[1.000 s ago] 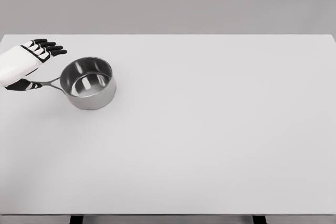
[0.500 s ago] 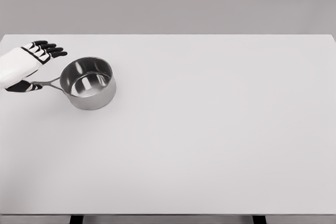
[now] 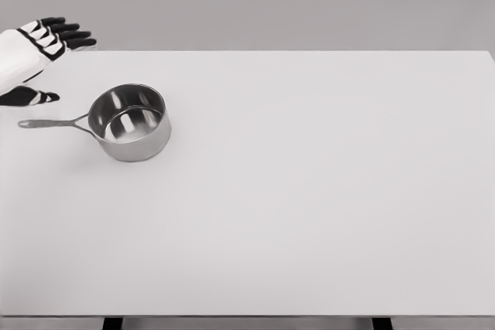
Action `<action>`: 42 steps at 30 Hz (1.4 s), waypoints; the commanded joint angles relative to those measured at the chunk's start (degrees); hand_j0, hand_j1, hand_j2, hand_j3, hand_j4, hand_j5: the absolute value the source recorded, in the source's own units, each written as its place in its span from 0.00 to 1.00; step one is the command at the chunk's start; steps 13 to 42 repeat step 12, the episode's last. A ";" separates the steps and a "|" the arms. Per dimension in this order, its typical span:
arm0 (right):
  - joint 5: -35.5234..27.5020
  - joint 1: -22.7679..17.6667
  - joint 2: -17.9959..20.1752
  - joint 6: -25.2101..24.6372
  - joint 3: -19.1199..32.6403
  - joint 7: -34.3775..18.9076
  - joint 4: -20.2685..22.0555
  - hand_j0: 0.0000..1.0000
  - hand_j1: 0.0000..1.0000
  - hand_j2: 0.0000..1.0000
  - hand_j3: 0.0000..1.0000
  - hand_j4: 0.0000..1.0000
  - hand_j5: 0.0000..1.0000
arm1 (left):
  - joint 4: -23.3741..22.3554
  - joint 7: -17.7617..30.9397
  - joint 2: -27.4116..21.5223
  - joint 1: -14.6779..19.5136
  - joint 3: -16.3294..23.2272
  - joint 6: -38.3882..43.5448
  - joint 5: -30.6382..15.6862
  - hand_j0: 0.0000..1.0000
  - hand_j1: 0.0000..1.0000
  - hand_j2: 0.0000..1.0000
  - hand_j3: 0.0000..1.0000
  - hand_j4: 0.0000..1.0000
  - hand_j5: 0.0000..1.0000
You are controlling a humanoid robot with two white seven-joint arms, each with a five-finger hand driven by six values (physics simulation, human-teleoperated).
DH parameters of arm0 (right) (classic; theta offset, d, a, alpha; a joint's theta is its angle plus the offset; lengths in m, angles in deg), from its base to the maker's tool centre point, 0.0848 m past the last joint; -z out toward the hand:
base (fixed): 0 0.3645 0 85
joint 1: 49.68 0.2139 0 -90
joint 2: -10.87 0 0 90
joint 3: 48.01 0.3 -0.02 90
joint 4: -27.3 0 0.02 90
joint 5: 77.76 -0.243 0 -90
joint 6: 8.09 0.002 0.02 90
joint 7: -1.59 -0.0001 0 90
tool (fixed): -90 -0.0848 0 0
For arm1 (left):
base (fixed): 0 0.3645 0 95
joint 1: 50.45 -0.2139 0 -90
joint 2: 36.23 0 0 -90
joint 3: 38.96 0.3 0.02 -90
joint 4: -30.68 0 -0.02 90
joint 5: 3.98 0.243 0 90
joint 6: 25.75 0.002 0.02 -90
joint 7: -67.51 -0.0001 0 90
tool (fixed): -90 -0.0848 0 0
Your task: Rotate pot handle
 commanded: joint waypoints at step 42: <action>0.02 0.00 0.01 0.00 0.00 -0.02 0.00 1.00 1.00 1.00 1.00 1.00 1.00 | 10.75 0.19 3.44 -1.31 4.81 -0.02 -2.25 1.00 1.00 1.00 1.00 1.00 1.00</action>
